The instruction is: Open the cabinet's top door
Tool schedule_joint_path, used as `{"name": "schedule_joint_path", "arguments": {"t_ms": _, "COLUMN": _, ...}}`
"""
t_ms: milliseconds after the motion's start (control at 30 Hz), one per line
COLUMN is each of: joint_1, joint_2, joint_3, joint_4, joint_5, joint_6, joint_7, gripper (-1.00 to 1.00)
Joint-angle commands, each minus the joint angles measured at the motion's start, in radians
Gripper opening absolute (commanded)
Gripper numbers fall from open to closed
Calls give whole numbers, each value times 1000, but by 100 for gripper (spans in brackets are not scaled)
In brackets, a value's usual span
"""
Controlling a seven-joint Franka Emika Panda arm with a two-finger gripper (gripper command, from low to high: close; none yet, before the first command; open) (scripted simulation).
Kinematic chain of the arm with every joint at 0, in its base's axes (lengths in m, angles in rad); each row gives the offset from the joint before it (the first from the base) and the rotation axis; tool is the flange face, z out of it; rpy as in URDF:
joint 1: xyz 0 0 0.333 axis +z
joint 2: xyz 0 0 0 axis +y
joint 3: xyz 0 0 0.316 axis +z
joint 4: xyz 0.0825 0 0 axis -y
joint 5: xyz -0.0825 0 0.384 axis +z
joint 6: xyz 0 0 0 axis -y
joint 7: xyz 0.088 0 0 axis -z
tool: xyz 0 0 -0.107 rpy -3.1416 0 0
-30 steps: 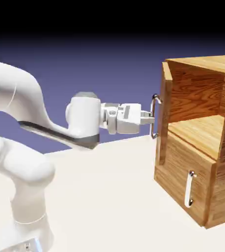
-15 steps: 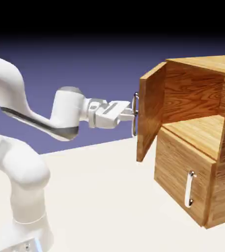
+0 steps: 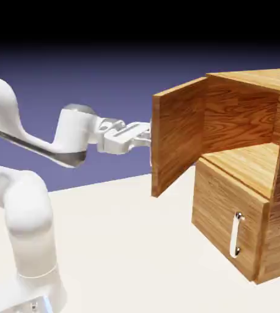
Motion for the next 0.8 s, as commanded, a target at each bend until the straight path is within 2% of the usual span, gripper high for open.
{"name": "schedule_joint_path", "arguments": {"t_ms": 0, "joint_1": -3, "joint_2": 18, "joint_3": 34, "joint_4": 22, "joint_5": 41, "joint_6": -45, "joint_7": -3, "gripper": -100}}
{"name": "schedule_joint_path", "arguments": {"t_ms": 200, "joint_1": -81, "joint_2": 154, "joint_3": 245, "joint_4": 192, "joint_5": 230, "joint_6": -305, "joint_7": 7, "gripper": -100}}
{"name": "schedule_joint_path", "arguments": {"t_ms": 433, "joint_1": -274, "joint_2": 313, "joint_3": 498, "joint_4": 415, "joint_5": 352, "joint_6": -570, "joint_7": 50, "gripper": -100}}
{"name": "schedule_joint_path", "arguments": {"t_ms": 767, "joint_1": -627, "joint_2": 381, "joint_3": 851, "joint_4": 652, "joint_5": 452, "joint_6": -776, "joint_7": 74, "gripper": -100}}
